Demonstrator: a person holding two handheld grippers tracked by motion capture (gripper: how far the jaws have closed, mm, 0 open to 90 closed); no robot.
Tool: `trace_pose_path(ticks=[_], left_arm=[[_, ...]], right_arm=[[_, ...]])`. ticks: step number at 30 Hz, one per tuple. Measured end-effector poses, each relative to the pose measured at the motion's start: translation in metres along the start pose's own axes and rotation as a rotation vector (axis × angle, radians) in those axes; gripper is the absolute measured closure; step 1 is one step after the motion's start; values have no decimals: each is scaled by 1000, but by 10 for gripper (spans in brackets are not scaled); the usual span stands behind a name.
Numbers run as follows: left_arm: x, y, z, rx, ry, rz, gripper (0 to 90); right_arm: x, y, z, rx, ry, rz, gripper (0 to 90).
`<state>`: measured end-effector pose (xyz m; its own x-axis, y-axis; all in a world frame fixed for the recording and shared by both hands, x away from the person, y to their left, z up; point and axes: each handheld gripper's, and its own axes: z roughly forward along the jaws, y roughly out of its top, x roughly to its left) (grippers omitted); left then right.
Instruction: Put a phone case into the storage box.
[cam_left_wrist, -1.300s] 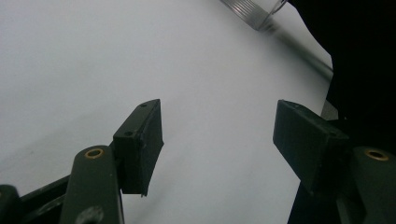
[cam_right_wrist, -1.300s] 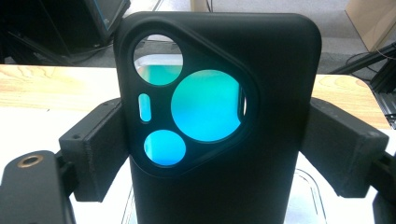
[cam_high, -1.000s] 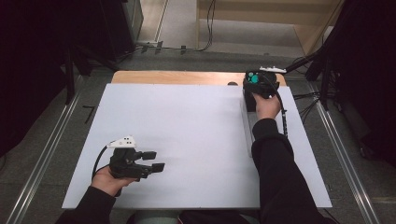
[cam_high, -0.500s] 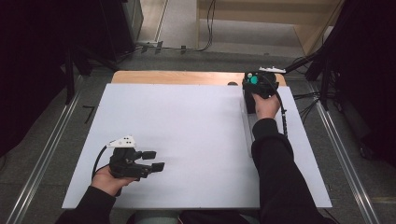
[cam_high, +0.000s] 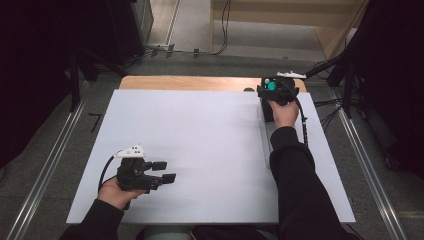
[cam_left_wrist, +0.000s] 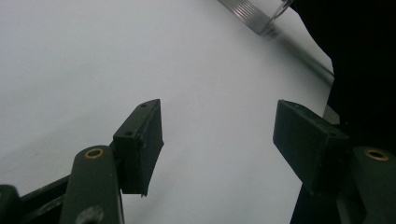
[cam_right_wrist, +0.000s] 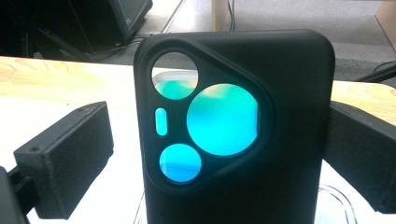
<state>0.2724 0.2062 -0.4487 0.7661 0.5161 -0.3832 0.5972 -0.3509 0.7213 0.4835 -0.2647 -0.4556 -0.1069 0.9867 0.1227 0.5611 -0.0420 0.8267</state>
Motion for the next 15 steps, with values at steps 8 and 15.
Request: trace_pose_path(ticks=[8,15], left_arm=[[0,0,1,4,3,4,333],[-1,0,2,4,4,4,333]], right_arm=[[-2,2,-5,7,12,1,0],[-4,6,-12,0,2,4,0]])
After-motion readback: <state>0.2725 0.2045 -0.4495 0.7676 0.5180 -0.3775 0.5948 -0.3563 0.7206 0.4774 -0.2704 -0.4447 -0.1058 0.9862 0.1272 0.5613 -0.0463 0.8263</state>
